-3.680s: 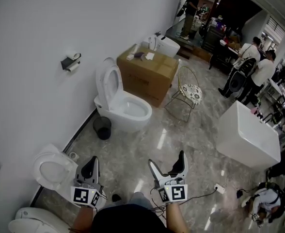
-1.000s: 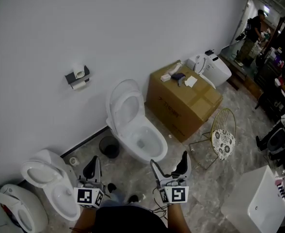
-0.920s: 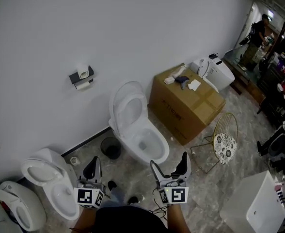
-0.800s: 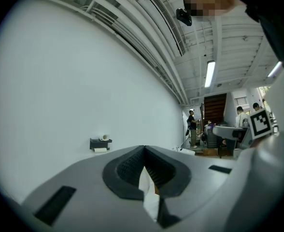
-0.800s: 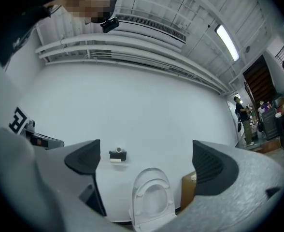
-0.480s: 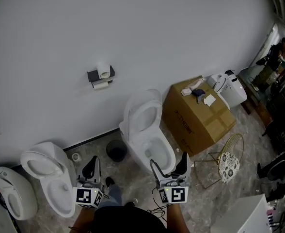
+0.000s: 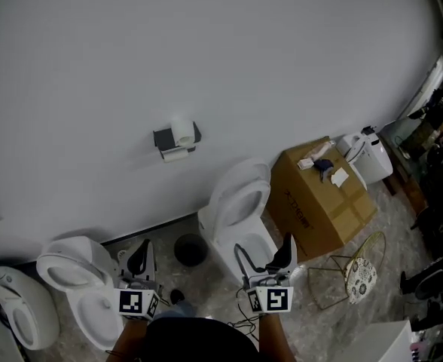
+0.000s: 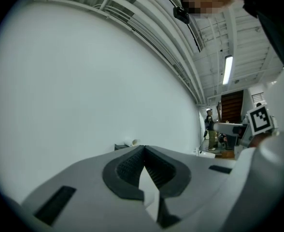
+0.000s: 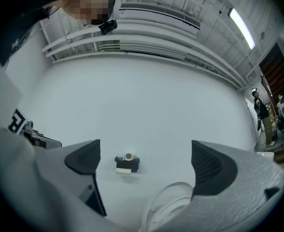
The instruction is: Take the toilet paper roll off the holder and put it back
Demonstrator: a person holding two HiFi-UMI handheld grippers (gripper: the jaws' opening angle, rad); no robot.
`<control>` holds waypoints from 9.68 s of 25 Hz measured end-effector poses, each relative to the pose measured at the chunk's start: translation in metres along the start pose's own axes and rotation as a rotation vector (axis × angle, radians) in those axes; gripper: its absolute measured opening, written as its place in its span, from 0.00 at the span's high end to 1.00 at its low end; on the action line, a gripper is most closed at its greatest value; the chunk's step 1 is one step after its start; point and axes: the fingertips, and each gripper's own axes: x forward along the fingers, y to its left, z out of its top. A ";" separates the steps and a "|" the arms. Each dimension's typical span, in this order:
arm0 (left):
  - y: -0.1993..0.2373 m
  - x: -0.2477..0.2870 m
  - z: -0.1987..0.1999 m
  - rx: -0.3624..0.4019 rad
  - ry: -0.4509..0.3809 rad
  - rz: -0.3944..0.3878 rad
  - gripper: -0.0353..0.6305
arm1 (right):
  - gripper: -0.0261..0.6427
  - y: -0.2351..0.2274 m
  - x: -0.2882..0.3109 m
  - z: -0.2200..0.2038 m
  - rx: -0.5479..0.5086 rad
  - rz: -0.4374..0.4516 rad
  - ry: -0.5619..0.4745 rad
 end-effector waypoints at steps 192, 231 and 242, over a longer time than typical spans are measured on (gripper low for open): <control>0.117 0.094 -0.030 -0.060 0.054 0.323 0.94 | 0.63 0.119 0.389 -0.198 -0.014 0.382 0.200; 0.095 0.080 -0.003 -0.035 -0.009 0.283 0.94 | 0.95 0.085 0.224 -0.102 0.063 0.378 0.150; 0.089 0.073 0.000 -0.012 -0.022 0.278 0.94 | 0.96 0.073 0.198 -0.094 0.071 0.339 0.129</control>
